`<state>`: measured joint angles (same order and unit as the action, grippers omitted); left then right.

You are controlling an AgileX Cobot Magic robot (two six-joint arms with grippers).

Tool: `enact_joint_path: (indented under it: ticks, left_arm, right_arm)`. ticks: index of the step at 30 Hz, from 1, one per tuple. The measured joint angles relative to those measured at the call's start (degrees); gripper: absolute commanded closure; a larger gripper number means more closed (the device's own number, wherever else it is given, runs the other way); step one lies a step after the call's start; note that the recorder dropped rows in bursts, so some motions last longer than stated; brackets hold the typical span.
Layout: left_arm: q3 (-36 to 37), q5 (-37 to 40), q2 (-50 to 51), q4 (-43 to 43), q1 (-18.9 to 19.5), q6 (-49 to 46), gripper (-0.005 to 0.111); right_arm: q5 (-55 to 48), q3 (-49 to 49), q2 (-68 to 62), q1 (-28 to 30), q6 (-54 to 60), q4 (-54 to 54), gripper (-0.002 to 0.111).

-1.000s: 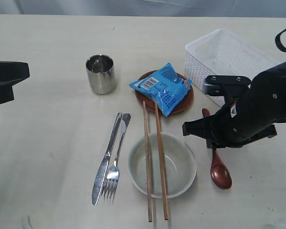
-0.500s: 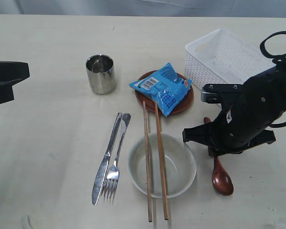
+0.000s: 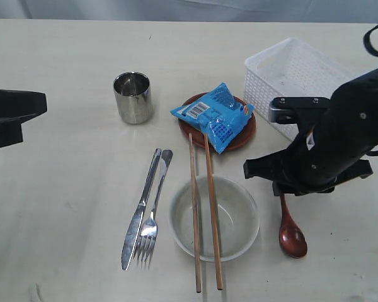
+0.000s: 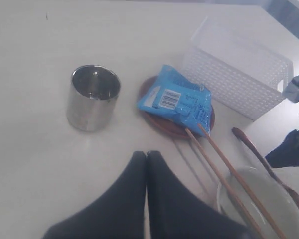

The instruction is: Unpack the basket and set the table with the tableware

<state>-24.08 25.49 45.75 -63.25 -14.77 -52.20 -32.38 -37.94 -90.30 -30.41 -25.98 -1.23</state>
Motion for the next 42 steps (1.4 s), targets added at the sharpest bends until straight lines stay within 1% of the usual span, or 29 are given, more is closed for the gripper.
enact_joint_path:
  ticks: [2, 3, 4, 5, 6, 7, 8, 10, 13, 14, 15, 19, 26, 29, 36, 38, 40, 41, 42]
  left_arm:
    - [0.0, 0.0, 0.2, 2.2, 0.0, 1.4, 0.107]
    - [0.0, 0.0, 0.2, 2.9, 0.0, 2.0, 0.107]
    - [-0.2, 0.0, 0.2, 3.6, 0.0, 2.5, 0.107]
    - [-0.4, 0.0, 0.2, 4.0, 0.0, 2.6, 0.107]
    - [-0.7, 0.1, 0.2, 4.1, 0.0, 2.8, 0.107]
    - [-0.7, 0.1, 0.2, 4.2, -0.4, 2.8, 0.107]
    - [-0.7, 0.1, 0.0, 4.4, -1.4, 2.9, 0.107]
    - [-0.7, 0.0, -1.2, 5.1, -2.9, 2.9, 0.107]
    - [-0.7, -0.1, -2.9, 5.5, -4.3, 2.9, 0.107]
    - [-0.7, -0.3, -3.5, 5.8, -4.9, 2.9, 0.107]
    - [-0.7, -0.4, -4.0, 5.9, -5.5, 2.9, 0.107]
    - [-0.7, -0.5, -5.9, 7.2, -7.7, 3.6, 0.107]
    - [-0.7, -2.5, -8.1, 7.6, -9.7, 4.3, 0.107]
    - [-0.7, -2.9, -8.6, 7.8, -11.3, 4.5, 0.107]
    - [-0.7, -3.0, -8.8, 8.1, -13.3, 4.7, 0.107]
    - [-0.7, -3.4, -8.8, 8.2, -14.2, 4.7, 0.107]
    - [-0.7, -3.8, -8.8, 8.2, -14.9, 4.7, 0.107]
    - [-0.7, -3.9, -8.8, 8.2, -15.4, 4.7, 0.107]
    - [-0.7, -3.9, -8.8, 8.2, -15.5, 4.7, 0.107]
  right_arm:
    - [-4.1, 0.0, 6.9, -2.2, 2.0, 0.4, 0.075]
    - [-5.1, 0.0, 8.8, -3.6, 2.2, 1.2, 0.078]
    - [-6.5, 0.0, 12.2, -6.5, 2.5, 1.9, 0.083]
    - [-7.0, 0.0, 14.3, -8.4, 2.6, 2.5, 0.092]
    - [-7.2, 0.0, 16.6, -12.0, 2.6, 3.5, 0.099]
    - [-6.9, 0.0, 17.9, -14.2, 2.8, 4.3, 0.109]
    - [-5.3, 0.0, 19.4, -16.3, 2.8, 5.8, 0.107]
    - [-2.8, -0.7, 19.9, -17.5, 2.2, 10.3, 0.093]
    - [-3.0, -2.4, 18.7, -18.2, 2.1, 12.5, 0.068]
    - [-3.4, -3.0, 18.1, -18.5, 2.1, 12.7, 0.062]
    - [-3.9, -3.9, 17.3, -19.0, 2.0, 12.8, 0.060]
    - [-5.0, -7.1, 13.9, -21.6, -0.2, 12.7, 0.060]
    - [-10.0, -12.1, 6.3, -26.8, -8.8, 6.2, 0.060]
    - [-11.4, -14.5, 3.2, -28.3, -11.5, 4.3, 0.060]
    - [-13.3, -16.0, -0.2, -28.5, -19.3, -0.8, 0.060]
    - [-14.3, -16.1, -0.5, -28.5, -21.2, -2.1, 0.053]
    - [-14.7, -16.1, -0.5, -28.5, -22.1, -2.7, 0.042]
    - [-14.9, -16.1, -0.5, -28.5, -22.3, -2.8, 0.040]
    - [-15.0, -16.1, -0.5, -28.5, -22.4, -2.8, 0.040]
